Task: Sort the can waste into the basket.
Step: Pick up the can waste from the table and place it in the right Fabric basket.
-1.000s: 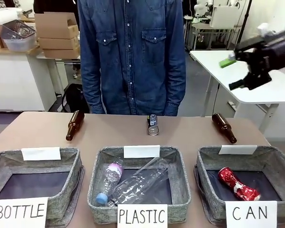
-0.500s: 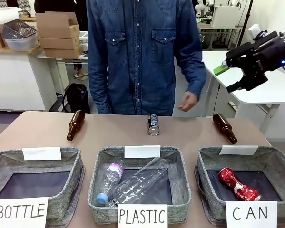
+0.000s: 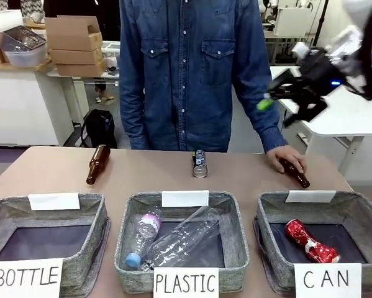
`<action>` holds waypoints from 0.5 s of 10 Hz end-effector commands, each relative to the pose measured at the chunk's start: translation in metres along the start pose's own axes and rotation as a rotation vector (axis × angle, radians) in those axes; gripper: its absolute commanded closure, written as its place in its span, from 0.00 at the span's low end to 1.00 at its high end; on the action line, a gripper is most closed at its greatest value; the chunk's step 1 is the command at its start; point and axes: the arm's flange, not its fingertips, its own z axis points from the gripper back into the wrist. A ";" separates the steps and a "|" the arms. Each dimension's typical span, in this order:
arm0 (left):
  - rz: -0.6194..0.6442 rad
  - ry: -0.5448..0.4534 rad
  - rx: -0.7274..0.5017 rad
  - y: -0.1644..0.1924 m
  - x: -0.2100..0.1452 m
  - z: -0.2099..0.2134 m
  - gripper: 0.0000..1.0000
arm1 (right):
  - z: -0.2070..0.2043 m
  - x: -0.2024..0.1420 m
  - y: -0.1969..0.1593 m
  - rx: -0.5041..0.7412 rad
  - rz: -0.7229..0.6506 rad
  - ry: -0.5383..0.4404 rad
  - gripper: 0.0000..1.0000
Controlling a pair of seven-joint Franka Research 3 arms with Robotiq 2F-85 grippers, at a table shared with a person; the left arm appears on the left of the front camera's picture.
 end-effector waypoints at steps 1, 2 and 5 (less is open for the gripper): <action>-0.017 0.009 -0.003 0.000 -0.001 0.001 0.00 | 0.105 -0.089 -0.073 0.167 -0.054 -0.087 0.00; -0.017 0.009 -0.003 0.000 -0.001 0.001 0.00 | 0.131 -0.123 -0.099 0.181 -0.130 -0.148 0.00; -0.017 0.009 -0.003 0.000 -0.001 0.001 0.00 | 0.108 -0.112 -0.105 0.126 -0.178 -0.173 0.00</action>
